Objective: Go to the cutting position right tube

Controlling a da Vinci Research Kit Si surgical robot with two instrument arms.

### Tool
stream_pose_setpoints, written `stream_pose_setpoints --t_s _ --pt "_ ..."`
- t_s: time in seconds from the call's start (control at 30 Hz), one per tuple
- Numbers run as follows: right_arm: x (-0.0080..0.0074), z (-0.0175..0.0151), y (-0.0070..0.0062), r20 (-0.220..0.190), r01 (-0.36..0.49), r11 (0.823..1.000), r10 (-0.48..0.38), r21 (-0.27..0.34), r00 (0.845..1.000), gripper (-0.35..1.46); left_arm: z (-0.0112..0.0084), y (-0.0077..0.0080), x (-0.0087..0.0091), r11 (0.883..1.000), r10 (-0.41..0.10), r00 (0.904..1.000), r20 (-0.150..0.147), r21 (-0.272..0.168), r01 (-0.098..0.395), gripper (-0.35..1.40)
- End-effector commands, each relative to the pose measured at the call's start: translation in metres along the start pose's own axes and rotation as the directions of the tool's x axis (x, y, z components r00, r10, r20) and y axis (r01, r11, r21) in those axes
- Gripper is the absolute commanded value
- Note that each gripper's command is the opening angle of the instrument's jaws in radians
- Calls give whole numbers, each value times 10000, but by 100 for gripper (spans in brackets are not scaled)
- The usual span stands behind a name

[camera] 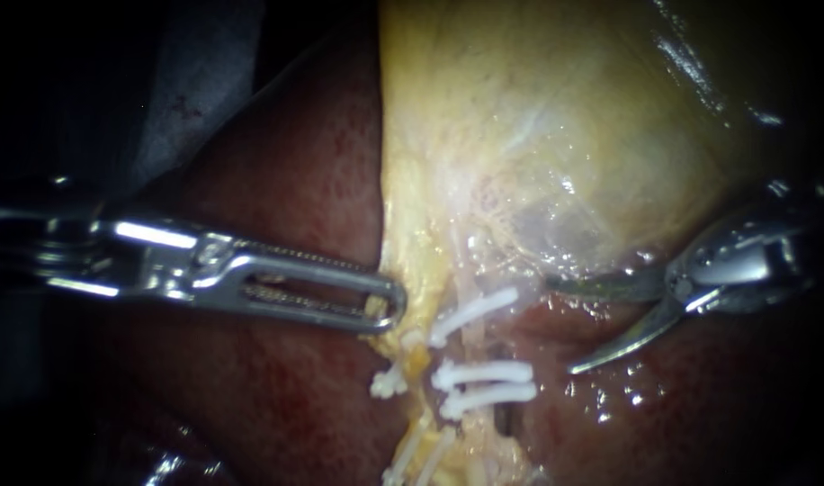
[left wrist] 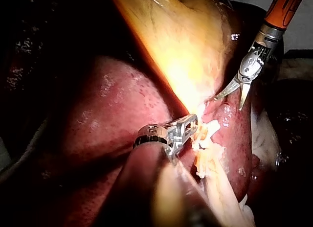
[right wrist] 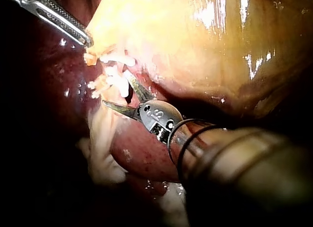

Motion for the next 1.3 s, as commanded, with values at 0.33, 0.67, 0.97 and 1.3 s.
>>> stream_pose_setpoints --t_s 0.33,0.67,0.97,1.3 --pt "-7 21 1 673 -423 9989 410 180 9969 99 -18 -9 -3 10000 -63 9999 91 -13 63 -35" --pt "-9 28 6 1035 -636 9976 606 260 9928 88 -24 -19 -4 9999 -99 9998 148 27 99 -35" --pt "-10 49 10 1131 -746 9962 691 447 9912 83 -27 -22 -4 9999 -107 9998 164 59 106 -35" --pt "-10 76 10 1232 -785 9945 696 690 9899 79 -28 -22 -4 9999 -106 9998 163 61 105 -35"
